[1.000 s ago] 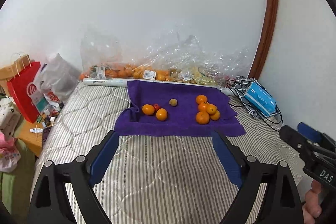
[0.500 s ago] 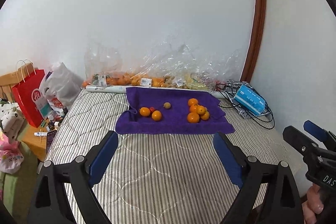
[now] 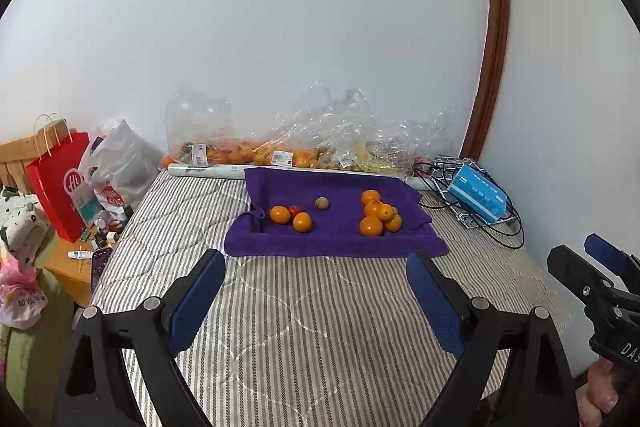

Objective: Organize fruits

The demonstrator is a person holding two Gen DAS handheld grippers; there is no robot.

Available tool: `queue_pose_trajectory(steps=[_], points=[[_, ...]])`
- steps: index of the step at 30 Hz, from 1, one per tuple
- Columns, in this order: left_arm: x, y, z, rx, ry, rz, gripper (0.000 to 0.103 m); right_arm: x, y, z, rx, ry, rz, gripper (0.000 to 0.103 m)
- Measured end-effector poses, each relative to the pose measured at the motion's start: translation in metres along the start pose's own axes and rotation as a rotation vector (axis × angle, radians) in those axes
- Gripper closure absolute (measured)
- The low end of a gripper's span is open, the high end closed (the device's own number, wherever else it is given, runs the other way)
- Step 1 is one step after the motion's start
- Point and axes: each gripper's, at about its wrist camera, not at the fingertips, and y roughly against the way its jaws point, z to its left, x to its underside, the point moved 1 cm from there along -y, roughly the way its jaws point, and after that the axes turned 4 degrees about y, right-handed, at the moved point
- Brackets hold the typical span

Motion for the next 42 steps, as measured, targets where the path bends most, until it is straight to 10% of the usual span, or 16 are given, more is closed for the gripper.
queue_pose_trajectory(steps=[42], points=[[0.0022, -0.0019, 0.0005, 0.001, 0.003, 0.008, 0.01, 0.0057, 0.001, 0.0032, -0.002, -0.002, 0.003, 0.007]])
